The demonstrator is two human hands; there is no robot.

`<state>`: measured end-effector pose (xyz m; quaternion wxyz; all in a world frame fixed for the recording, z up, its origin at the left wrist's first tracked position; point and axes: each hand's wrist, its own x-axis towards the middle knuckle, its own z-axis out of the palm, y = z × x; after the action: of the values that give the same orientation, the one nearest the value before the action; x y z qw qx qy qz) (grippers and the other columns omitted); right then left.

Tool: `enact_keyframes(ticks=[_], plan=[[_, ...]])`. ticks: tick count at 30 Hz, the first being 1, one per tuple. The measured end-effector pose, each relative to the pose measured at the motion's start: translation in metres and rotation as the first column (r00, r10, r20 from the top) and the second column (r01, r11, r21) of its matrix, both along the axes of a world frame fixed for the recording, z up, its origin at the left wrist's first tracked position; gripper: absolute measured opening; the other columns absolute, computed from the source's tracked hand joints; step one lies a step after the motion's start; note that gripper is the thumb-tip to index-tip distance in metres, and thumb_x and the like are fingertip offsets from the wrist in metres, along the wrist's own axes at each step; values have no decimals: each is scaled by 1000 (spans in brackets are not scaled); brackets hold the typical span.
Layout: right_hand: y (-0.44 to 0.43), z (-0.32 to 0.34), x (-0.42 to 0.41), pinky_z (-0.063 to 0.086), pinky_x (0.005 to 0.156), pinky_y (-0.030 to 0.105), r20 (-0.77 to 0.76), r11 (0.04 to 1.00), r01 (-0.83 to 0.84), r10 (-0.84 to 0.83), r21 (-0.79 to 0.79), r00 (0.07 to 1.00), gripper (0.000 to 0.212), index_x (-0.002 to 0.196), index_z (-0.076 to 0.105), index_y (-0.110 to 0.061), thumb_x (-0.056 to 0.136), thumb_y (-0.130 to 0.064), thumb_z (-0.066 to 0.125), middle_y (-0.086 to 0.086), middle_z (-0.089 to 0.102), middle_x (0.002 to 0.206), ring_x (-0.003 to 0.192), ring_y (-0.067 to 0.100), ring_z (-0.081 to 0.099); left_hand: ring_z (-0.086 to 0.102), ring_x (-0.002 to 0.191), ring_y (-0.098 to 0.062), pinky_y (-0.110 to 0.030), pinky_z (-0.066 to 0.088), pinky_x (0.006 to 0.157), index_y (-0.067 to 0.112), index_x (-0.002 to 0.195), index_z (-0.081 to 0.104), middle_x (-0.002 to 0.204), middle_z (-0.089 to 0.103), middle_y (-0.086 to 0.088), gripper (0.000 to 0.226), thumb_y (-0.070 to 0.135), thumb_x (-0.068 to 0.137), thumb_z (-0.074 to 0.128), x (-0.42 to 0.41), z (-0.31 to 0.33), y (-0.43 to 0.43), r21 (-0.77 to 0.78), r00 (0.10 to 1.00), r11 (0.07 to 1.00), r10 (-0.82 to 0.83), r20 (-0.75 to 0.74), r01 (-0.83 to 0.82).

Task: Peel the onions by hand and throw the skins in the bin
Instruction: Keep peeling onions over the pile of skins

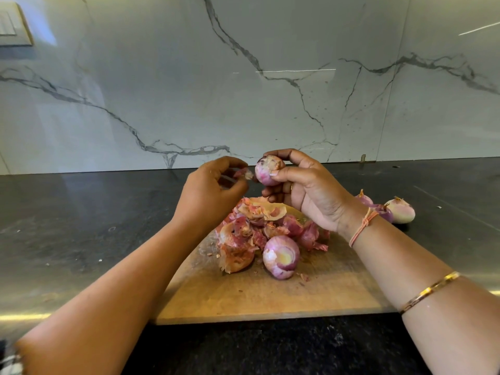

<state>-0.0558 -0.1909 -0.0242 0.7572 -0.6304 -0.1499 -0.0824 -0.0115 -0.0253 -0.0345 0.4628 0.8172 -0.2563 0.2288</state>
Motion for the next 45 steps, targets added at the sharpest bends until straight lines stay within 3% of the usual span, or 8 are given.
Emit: enact_keyframes(ticks=[5,7,16,25,29,33,40,45], plan=[[0,-1,-1,47,53,26,-10,998,9,-10,-57,1000,25,105,56,-12,87,5,55,12,66,77,58,20,61,62,89,0,-23,54,75,32,101,63,101,65,12,18,35,84,67,-7,-1,-4,-39,991,990,-133,11,133],[0,-1,-1,49,53,25,-15,998,-9,8,-65,1000,24,104,56,-12,86,4,57,9,68,74,59,20,61,63,88,-1,-24,56,75,32,97,63,99,66,11,16,31,82,70,-8,-1,-5,-56,989,987,-147,13,148],[1,0,-5,51,52,24,-46,998,-65,64,-24,997,23,104,56,-10,85,4,56,12,65,71,57,19,62,63,82,6,-10,49,66,26,93,66,90,67,14,14,20,80,69,-9,0,-5,-109,984,978,-176,1,175],[2,0,-4,50,52,24,-63,997,-79,77,-24,995,27,107,52,-8,82,2,57,12,65,72,56,18,62,63,77,6,-7,47,62,25,89,67,87,67,12,13,15,81,71,-10,1,-4,-100,987,981,-163,12,164],[2,0,-4,51,51,23,-71,996,-83,80,-29,994,34,107,52,-8,75,-3,62,9,67,70,56,18,62,64,78,3,-11,52,66,32,85,67,89,68,10,16,17,81,72,-9,1,-3,-63,990,988,-140,30,142],[2,-1,-4,51,52,22,-75,996,-77,74,-38,994,35,107,51,-8,75,-3,62,8,68,69,56,18,62,66,78,-2,-21,56,71,22,94,73,90,69,5,14,21,80,73,-7,1,-3,-31,991,992,-123,48,125],[2,0,-5,52,52,23,-75,993,-113,111,-21,991,34,101,53,-9,68,-8,61,12,66,69,55,19,62,62,69,2,-11,51,60,14,88,74,77,65,16,15,5,84,63,-5,2,0,-76,990,994,-70,122,79],[0,1,-4,51,53,24,-51,996,-85,85,2,995,33,102,53,-8,70,-12,61,13,69,74,55,19,62,61,74,9,-6,47,65,13,95,75,83,64,17,20,4,86,59,-8,1,-3,-63,984,992,-102,143,112]])
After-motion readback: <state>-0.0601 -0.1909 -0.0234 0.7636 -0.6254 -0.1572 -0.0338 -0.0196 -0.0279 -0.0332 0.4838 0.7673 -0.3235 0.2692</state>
